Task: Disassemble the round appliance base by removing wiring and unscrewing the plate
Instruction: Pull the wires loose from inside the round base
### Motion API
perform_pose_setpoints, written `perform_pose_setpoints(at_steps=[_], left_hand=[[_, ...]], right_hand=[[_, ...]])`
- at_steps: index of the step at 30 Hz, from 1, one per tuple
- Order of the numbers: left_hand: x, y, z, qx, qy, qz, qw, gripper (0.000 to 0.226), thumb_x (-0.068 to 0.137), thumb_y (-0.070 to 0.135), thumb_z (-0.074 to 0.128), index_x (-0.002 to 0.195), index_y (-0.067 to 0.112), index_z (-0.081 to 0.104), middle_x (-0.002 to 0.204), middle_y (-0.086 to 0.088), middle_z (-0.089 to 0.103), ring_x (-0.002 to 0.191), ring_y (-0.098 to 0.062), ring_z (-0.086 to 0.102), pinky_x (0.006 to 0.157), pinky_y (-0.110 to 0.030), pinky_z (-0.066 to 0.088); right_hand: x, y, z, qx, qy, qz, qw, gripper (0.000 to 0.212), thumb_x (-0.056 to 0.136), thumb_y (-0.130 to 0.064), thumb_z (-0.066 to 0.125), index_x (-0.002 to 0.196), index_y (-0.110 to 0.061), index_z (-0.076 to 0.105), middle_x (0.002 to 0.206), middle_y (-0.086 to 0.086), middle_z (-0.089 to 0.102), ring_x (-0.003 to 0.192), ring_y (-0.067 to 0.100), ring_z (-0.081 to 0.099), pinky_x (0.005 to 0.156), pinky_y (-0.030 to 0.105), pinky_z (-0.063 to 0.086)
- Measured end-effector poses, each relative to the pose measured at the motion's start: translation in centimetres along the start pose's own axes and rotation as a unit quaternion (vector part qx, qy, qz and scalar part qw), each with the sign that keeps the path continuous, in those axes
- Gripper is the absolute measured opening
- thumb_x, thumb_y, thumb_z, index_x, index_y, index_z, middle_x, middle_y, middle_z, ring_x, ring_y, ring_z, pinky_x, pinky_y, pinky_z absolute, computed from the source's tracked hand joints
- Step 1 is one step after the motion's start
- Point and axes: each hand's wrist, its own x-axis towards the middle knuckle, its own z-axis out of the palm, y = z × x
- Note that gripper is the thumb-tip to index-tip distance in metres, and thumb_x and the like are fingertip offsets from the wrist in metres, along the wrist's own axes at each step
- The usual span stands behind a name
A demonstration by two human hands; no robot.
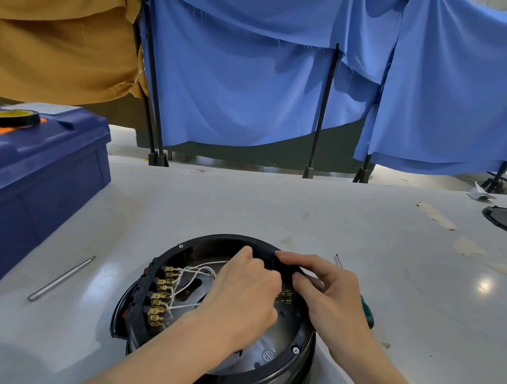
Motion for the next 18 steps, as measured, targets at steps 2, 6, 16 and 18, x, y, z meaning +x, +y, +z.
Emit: perform_pose_setpoints(at_steps=[2, 6, 16, 18], left_hand=[[0.1, 0.1, -0.1, 0.009, -0.009, 0.001, 1.0, 0.02, 0.082, 0.008, 0.044, 0.089, 0.011, 0.062, 0.088, -0.007, 0.061, 0.089, -0.025, 0.045, 0.065, -0.024, 0.009], [0.1, -0.2, -0.2, 0.019, -0.02, 0.001, 1.0, 0.02, 0.081, 0.007, 0.044, 0.088, 0.011, 0.061, 0.088, -0.007, 0.061, 0.088, -0.024, 0.045, 0.065, -0.025, 0.008], [-1.8, -5.2, -1.2, 0.013, 0.018, -0.046, 0.999, 0.015, 0.074, 0.004, 0.052, 0.072, 0.014, 0.063, 0.077, -0.004, 0.066, 0.08, -0.024, 0.057, 0.071, -0.021, 0.028], [-2.5, -5.3, -1.2, -0.069, 0.011, -0.061, 0.996, 0.024, 0.071, 0.0, 0.051, 0.06, 0.021, 0.052, 0.067, 0.005, 0.06, 0.076, -0.019, 0.051, 0.064, -0.019, 0.028]], right_hand=[[0.0, 0.0, 0.0, 0.003, 0.001, 0.0, 1.0, 0.046, 0.088, 0.012, 0.048, 0.093, -0.022, 0.077, 0.097, -0.009, 0.076, 0.094, 0.01, 0.07, 0.086, 0.031, 0.057], [0.0, 0.2, 0.0, 0.001, 0.001, -0.004, 1.0, 0.046, 0.088, 0.011, 0.049, 0.092, -0.024, 0.077, 0.098, -0.012, 0.075, 0.093, 0.01, 0.07, 0.083, 0.031, 0.058], [0.1, 0.2, 0.0, 0.005, 0.006, -0.008, 1.0, 0.044, 0.088, 0.01, 0.05, 0.093, -0.023, 0.078, 0.098, -0.014, 0.075, 0.096, 0.001, 0.068, 0.077, 0.014, 0.052], [0.2, 0.0, 0.3, 0.0, 0.003, -0.009, 1.0, 0.043, 0.087, 0.01, 0.05, 0.092, -0.022, 0.078, 0.097, -0.013, 0.075, 0.095, 0.0, 0.068, 0.076, 0.014, 0.053]])
